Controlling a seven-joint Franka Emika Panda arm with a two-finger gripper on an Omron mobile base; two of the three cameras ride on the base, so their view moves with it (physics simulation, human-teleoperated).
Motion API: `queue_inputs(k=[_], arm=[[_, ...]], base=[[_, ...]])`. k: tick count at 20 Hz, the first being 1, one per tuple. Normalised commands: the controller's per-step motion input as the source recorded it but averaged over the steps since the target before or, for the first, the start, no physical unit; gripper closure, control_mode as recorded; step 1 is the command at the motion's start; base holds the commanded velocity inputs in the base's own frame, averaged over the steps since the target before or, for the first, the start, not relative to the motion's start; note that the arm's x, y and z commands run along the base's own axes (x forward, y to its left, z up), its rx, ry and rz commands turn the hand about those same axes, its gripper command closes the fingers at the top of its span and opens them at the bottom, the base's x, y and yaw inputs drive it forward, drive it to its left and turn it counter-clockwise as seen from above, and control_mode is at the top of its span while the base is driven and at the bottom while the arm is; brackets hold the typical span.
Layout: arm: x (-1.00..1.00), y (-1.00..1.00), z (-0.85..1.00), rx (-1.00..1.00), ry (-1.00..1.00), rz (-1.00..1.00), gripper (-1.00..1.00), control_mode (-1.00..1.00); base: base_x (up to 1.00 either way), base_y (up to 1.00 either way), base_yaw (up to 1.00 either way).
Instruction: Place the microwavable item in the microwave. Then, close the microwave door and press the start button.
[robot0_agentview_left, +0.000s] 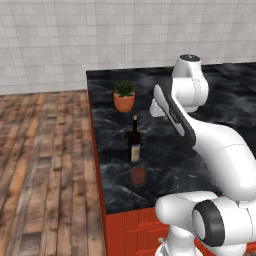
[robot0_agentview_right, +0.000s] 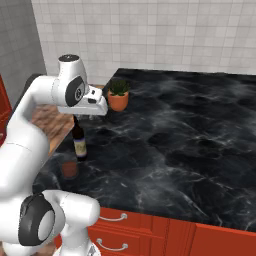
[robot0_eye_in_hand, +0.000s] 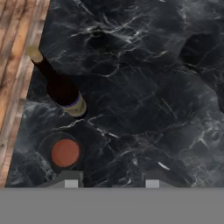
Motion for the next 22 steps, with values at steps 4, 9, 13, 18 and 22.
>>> queue_inputs(k=[4,9,13,18,22], arm=[[-0.34,0.12,-0.05,-0.01,-0.02,0.0,-1.0,-1.0],[-0.54,0.53,-0.51,-0.02,0.03,0.01,-1.0,-1.0],[-0.26,0.37,-0.67,0.0,0.17,0.0,-1.0,-1.0],[-0.08,0.17,-0.48,0.0,0.15,0.0,-1.0,-1.0],[0.0,0.0,-0.34,0.0,0.13,0.0,-1.0,-1.0]], base=[[0.0,0.0,0.0],[0.0,0.0,0.0],[0.0,0.0,0.0],[0.0,0.0,0.0],[0.0,0.0,0.0]])
